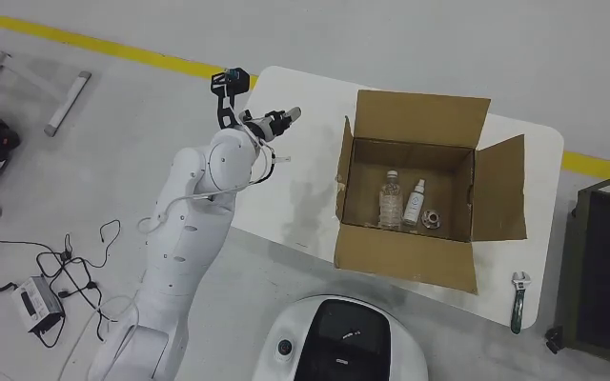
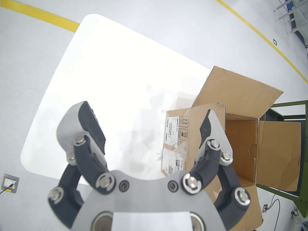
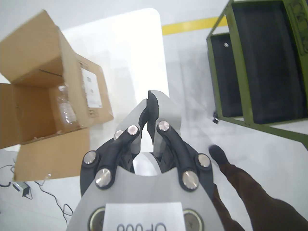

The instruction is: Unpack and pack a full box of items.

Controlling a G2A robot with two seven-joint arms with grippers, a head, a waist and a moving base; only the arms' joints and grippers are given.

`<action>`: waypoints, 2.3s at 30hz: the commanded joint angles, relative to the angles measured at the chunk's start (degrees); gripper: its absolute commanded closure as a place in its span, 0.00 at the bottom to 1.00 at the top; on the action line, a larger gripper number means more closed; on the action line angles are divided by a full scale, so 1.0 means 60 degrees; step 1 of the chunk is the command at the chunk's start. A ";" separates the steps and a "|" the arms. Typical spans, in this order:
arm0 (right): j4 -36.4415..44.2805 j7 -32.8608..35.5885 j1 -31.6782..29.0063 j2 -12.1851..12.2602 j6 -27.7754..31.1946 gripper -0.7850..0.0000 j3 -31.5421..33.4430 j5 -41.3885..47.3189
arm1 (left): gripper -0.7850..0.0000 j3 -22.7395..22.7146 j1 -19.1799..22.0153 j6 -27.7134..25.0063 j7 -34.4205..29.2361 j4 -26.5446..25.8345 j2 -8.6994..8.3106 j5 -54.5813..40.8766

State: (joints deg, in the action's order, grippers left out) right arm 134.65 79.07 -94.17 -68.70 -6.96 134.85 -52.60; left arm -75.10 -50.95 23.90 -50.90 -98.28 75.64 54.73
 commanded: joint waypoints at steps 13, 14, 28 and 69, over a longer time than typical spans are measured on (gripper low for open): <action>-0.2577 0.0124 -0.1338 0.0033 0.0885 1.00 -0.2897 -0.3414 | 0.00 0.0000 0.0000 0.0000 0.0000 0.0000 0.0000 0.0000; -0.2825 0.0154 -0.1239 0.0044 0.0948 1.00 -0.3118 -0.3596 | 0.00 0.0000 0.0000 0.0000 0.0000 0.0000 0.0000 0.0000; -0.4989 0.0194 0.0276 0.0059 0.1084 0.71 -0.5119 -0.4601 | 0.00 0.0000 0.0000 0.0000 0.0000 0.0000 0.0000 0.0000; -0.6515 -0.3344 -0.0363 0.0033 0.1426 0.68 -0.4670 -0.2562 | 0.00 0.0000 0.0000 0.0000 0.0000 0.0000 0.0000 0.0000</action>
State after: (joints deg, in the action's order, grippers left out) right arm 95.83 59.15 -96.50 -68.51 1.45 106.91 -68.12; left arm -75.10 -50.95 23.90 -50.90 -98.28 75.64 54.73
